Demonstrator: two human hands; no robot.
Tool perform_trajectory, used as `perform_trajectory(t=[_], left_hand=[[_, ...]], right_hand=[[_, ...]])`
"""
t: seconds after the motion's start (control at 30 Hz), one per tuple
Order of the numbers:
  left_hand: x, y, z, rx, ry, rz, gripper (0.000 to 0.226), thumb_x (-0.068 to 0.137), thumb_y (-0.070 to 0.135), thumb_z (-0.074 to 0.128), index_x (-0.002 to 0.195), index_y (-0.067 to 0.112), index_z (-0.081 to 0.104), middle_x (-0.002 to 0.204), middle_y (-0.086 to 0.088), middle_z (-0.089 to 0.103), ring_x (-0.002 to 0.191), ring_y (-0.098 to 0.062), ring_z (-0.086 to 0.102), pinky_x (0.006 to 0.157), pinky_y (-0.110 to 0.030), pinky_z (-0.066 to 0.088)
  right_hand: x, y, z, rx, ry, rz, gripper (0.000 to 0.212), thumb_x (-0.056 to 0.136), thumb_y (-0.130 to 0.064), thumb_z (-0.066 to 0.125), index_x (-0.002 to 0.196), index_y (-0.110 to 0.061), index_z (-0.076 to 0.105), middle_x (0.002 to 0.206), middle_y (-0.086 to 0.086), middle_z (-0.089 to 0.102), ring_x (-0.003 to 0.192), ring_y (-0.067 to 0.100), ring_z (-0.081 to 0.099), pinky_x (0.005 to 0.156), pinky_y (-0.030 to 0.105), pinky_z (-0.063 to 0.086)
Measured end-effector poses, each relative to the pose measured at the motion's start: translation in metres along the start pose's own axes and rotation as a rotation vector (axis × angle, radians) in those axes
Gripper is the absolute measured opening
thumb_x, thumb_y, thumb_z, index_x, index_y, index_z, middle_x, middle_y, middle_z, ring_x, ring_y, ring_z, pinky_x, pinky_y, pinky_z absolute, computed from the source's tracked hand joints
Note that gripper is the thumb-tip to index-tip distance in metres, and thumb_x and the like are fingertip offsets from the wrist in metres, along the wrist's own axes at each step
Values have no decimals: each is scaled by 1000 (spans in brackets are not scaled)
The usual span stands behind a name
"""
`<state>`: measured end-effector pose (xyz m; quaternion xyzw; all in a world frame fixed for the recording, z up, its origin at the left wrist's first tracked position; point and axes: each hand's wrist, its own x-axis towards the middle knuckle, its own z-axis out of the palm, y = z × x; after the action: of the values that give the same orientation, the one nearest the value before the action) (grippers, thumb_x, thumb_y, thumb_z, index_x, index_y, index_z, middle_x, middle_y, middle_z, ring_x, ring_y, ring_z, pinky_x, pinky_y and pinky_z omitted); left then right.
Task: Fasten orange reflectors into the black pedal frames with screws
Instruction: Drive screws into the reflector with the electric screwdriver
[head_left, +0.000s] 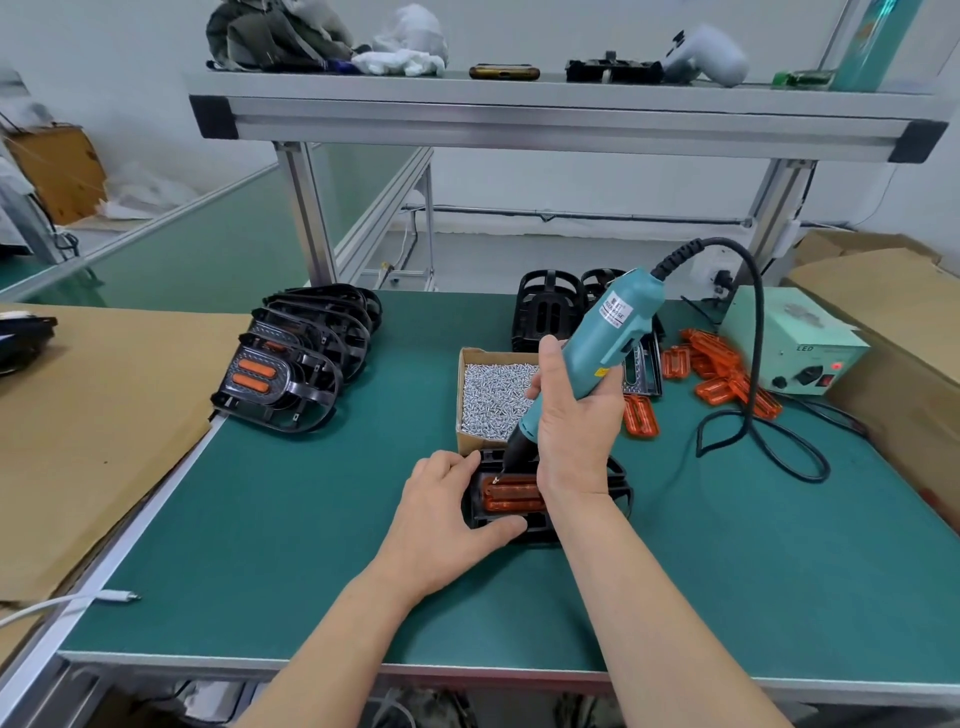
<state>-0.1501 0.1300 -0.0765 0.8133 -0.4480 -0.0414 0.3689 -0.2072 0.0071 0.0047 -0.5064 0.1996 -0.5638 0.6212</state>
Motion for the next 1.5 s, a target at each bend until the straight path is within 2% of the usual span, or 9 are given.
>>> perform_trajectory(t=[0.27,0.43,0.6,0.73,1.07,1.23,1.33,1.4,1.5], left_hand=[[1,0,0,-11,8,0,94,63,78,59,135,18,55,110,13,44,109,-6,37,96,-19,29],[1,0,0,-13,6,-2,92,63,77,60,135,19,55,110,13,45,109,-8,38,96,-20,31],[1,1,0,-8,19,4,91,64,77,60,131,17,57,109,11,46,107,-10,40,98,-24,35],[1,2,-1,-3,16,4,92,63,77,59,131,16,57,110,11,46,107,-10,40,98,-25,35],[-1,3,-2,-23,23,20,75,65,75,62,117,21,63,100,14,45,100,-10,41,93,-27,40],[-1,5,-4,-26,21,39,78,66,77,60,124,25,62,99,17,43,98,-7,40,90,-21,38],[-1,6,-5,-28,20,32,78,65,77,59,125,26,61,98,17,43,97,-8,40,89,-19,37],[-1,6,-5,-29,19,28,78,65,77,58,125,26,62,98,18,43,98,-8,41,88,-19,37],[-2,4,-5,-22,25,32,74,66,76,59,121,26,63,98,17,44,98,-9,42,89,-22,39]], right_hand=[[-2,4,1,-12,-21,-5,18,86,-33,73,94,-28,58,69,-11,62,60,10,58,65,24,52],[-4,4,2,-34,-27,-20,16,87,-33,74,83,-43,61,74,-1,60,63,15,57,64,24,52],[-4,9,3,-69,-14,-12,16,87,-31,74,90,-27,59,74,4,61,62,16,58,62,24,51],[-5,10,5,-107,-38,-27,14,84,-36,75,84,-37,61,72,-1,63,64,18,59,65,31,53],[-7,15,13,-199,-92,-81,21,84,-42,74,85,-28,59,73,6,61,70,38,59,67,50,56],[-8,15,18,-234,-75,-138,24,86,-30,74,84,-14,56,66,-12,55,59,21,55,59,49,52],[-9,15,19,-217,-67,-93,22,84,-27,73,84,-14,55,66,-4,54,61,28,53,59,51,51],[-10,15,21,-220,-72,-82,22,82,-32,72,83,-18,55,67,3,55,62,32,53,59,50,51],[-10,15,23,-251,-78,-85,18,80,-37,70,76,-34,53,64,-7,53,58,17,51,58,42,49]])
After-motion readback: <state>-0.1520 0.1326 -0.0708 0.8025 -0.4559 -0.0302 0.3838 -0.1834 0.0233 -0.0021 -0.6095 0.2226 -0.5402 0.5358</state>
